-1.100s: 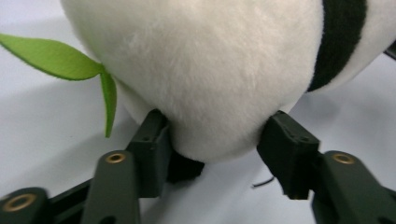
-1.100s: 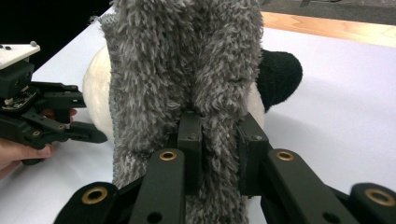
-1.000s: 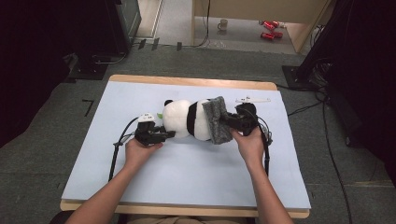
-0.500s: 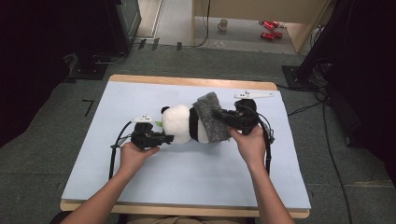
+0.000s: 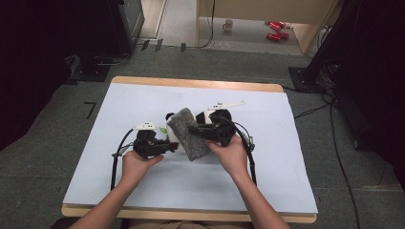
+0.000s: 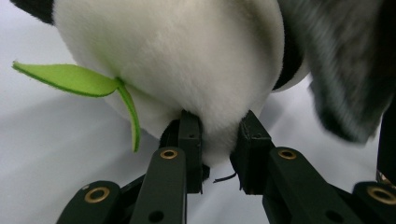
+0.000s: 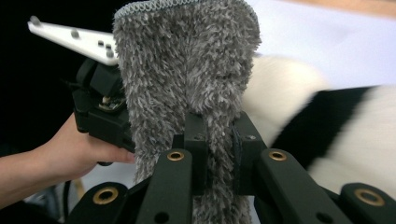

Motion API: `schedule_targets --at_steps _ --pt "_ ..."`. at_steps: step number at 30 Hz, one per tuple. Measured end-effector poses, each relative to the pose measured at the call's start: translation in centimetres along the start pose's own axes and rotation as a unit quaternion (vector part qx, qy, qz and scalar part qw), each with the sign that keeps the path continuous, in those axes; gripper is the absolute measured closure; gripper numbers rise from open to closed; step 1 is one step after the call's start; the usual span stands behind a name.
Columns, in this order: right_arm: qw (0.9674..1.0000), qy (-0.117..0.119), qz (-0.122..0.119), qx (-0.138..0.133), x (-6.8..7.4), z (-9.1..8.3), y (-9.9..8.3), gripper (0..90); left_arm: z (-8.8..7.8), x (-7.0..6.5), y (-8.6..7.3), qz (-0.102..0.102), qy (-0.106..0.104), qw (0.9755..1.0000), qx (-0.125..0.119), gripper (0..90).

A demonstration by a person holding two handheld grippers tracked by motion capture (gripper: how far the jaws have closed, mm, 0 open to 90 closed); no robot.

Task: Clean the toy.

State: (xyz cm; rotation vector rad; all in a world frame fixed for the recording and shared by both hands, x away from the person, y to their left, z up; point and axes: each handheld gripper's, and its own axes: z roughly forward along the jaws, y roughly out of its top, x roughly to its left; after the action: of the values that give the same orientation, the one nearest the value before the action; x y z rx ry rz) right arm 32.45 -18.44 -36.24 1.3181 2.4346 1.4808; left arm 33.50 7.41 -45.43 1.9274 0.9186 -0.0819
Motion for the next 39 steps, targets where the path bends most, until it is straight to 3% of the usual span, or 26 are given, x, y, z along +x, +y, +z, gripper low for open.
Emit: schedule_targets --at_steps 3,8,15,18,21,32,39 --pt "0.9999 0.006 0.001 0.009 0.0 1.4 -0.5 80.8 0.0 -0.4 -0.1 0.003 0.001 1.0 -0.002 75.5" --pt "0.9993 -0.028 -0.011 0.024 -0.4 3.2 -1.2 80.1 0.4 -1.1 -0.4 0.024 0.019 0.9994 0.013 75.5" --pt "0.9963 -0.063 -0.043 0.04 -1.0 4.0 -1.5 80.4 0.8 -0.3 -0.9 0.019 0.021 0.9995 0.014 76.1" --pt "0.9943 -0.082 -0.051 0.044 -1.6 3.6 -1.4 80.3 0.8 0.3 -0.9 0.009 0.016 0.9997 0.015 76.2" --pt "0.9934 -0.097 -0.042 0.045 -2.1 2.7 -1.4 80.6 0.8 0.7 -0.8 0.005 0.007 0.9998 0.017 76.2" --pt "0.9937 -0.11 -0.009 0.018 -4.1 -0.8 -0.9 81.0 0.4 1.9 -0.2 -0.006 0.002 0.9999 0.015 76.2" --pt "0.9894 -0.144 0.015 0.005 -6.1 -3.5 -1.1 80.9 0.4 2.5 0.2 -0.008 -0.004 0.9998 0.017 76.3"
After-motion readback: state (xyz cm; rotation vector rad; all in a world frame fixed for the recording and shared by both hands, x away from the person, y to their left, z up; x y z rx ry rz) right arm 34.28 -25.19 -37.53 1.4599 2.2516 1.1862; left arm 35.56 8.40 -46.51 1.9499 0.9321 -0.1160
